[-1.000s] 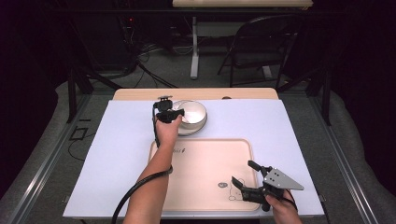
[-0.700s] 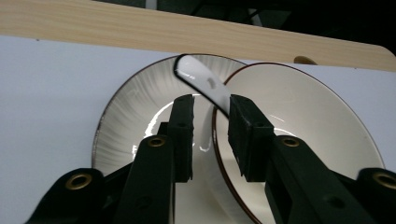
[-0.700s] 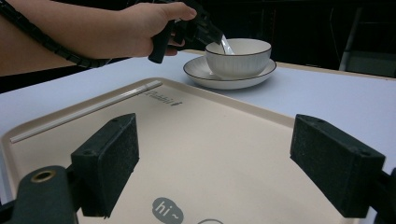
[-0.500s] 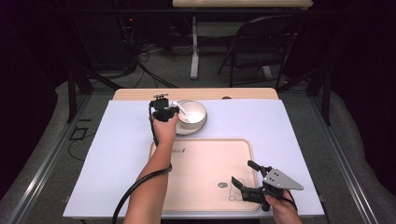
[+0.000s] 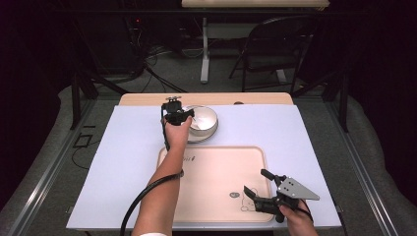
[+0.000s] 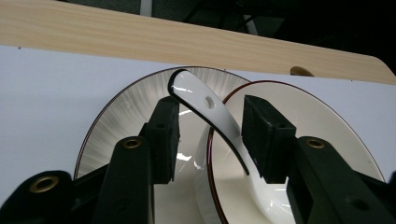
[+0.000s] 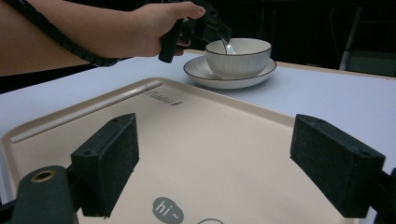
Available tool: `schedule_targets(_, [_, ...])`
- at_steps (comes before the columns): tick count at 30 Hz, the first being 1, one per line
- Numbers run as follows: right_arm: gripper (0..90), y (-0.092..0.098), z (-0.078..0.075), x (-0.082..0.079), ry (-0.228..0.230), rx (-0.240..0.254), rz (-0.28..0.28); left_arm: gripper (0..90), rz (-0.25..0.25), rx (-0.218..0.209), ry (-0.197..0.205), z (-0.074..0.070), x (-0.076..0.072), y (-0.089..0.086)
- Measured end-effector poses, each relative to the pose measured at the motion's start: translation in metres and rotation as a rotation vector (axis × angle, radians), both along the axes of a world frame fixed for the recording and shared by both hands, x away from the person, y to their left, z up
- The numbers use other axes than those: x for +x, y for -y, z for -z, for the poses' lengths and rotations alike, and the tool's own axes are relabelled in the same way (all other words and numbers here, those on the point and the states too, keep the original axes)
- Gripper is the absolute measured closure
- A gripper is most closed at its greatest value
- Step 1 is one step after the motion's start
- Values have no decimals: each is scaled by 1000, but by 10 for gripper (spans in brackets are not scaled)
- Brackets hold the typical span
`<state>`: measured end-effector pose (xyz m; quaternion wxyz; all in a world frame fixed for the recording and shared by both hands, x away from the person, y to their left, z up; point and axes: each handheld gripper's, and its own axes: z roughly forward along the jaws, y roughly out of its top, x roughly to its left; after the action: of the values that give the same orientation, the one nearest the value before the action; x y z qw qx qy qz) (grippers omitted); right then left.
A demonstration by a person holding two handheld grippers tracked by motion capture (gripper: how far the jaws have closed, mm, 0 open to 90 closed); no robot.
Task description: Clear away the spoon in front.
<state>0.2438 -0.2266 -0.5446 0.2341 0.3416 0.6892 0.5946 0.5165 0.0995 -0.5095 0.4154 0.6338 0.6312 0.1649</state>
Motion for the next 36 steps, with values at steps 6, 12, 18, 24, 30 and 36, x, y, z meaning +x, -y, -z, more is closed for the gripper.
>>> schedule_targets(6, [147,0,0,0,-1,2,-2,570,10,-12,-6,3,4,2])
schedule_targets(12, [147,0,0,0,0,2,-2,574,28,-12,-1,6,5,4])
schedule_targets(18, [147,0,1,1,-4,-1,0,705,22,3,1,2,3,3])
schedule_targets(24, [147,0,1,2,-7,-2,-2,753,15,-17,-1,-2,2,-2])
schedule_targets(30, [147,0,1,1,-6,0,1,799,19,-23,10,-12,-2,-6])
schedule_targets(36, [147,0,1,1,-4,-5,-4,851,49,-33,27,-22,-6,-3])
